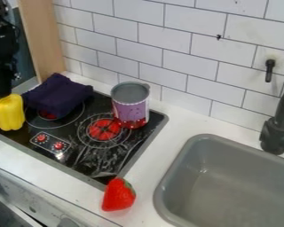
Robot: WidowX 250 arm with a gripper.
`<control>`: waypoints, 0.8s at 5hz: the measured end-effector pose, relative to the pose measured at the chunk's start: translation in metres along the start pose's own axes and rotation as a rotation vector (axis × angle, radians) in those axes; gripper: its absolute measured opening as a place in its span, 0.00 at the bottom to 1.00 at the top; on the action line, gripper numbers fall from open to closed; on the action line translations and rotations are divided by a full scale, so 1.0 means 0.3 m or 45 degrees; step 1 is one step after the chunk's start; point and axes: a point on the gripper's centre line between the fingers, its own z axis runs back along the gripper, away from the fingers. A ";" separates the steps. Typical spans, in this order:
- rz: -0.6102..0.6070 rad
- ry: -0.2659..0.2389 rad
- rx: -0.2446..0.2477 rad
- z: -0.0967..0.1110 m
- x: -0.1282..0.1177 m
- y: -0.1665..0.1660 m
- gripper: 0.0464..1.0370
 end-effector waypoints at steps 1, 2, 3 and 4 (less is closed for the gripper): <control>-0.020 -0.020 -0.023 0.008 -0.004 -0.033 0.06; -0.206 -0.188 -0.017 0.147 0.048 -0.171 0.06; -0.350 -0.300 -0.052 0.198 0.054 -0.285 0.06; -0.437 -0.337 -0.132 0.177 0.066 -0.369 0.06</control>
